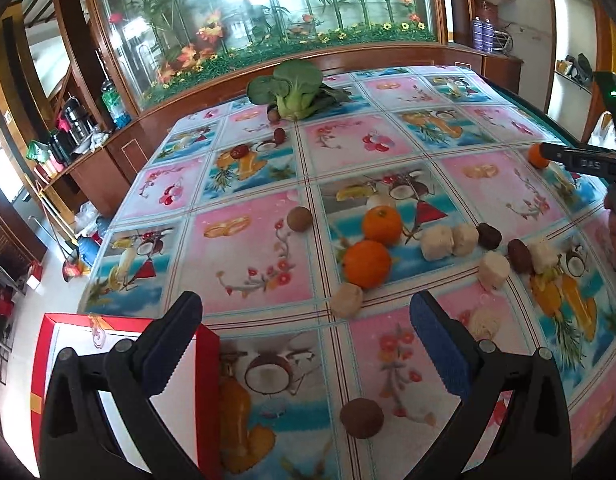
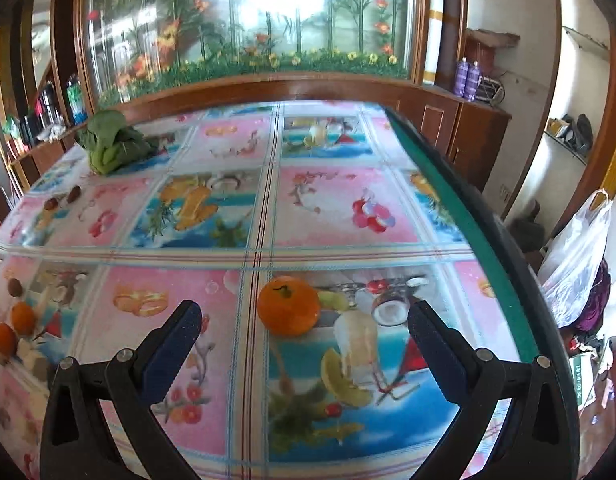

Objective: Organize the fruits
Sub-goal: 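Grasp an orange with the right gripper while the left gripper grasps another orange, then carry both oranges to the red-rimmed white tray and release them, then return both tools to the table toward the beige cubes and nuts, then grasp a beige cube with the right gripper while the left grasps a brown nut, then carry the cube and nut to the white tray and release them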

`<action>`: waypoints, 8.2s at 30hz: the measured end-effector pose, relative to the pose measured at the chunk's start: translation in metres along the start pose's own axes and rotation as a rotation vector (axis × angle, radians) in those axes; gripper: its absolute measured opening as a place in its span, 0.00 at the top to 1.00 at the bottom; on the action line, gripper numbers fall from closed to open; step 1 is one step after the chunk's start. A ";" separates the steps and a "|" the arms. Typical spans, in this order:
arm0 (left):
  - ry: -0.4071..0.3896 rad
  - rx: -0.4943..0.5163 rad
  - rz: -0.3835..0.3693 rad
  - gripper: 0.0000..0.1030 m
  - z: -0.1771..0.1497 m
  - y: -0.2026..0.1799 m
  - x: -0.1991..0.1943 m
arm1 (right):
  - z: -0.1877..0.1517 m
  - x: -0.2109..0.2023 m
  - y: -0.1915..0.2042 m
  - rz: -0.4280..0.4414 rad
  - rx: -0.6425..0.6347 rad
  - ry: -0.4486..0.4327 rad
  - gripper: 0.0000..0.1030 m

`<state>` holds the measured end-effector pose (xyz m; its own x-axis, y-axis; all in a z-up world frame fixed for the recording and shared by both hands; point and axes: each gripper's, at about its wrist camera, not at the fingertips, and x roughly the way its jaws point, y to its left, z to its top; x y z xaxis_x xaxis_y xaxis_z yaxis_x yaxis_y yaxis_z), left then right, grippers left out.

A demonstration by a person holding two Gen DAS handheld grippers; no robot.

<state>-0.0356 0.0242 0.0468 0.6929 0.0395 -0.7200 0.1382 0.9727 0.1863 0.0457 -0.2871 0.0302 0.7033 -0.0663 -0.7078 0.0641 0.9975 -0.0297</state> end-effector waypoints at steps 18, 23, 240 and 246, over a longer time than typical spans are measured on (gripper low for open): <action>0.086 -0.011 -0.108 0.08 0.031 -0.009 0.047 | 0.006 0.021 -0.008 0.004 0.132 0.072 0.65; 0.146 0.010 -0.146 0.30 0.030 -0.017 0.062 | 0.006 0.020 -0.009 0.012 0.148 0.071 0.65; -0.057 -0.273 -0.150 0.74 -0.071 0.077 -0.088 | -0.053 -0.068 0.124 0.673 -0.071 0.104 0.73; -0.058 -0.361 -0.059 0.74 -0.093 0.117 -0.095 | -0.065 -0.096 0.194 0.820 -0.162 0.069 0.73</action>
<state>-0.1512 0.1559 0.0744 0.7318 -0.0217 -0.6812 -0.0727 0.9913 -0.1096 -0.0552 -0.0858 0.0467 0.4372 0.6777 -0.5912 -0.5549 0.7206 0.4157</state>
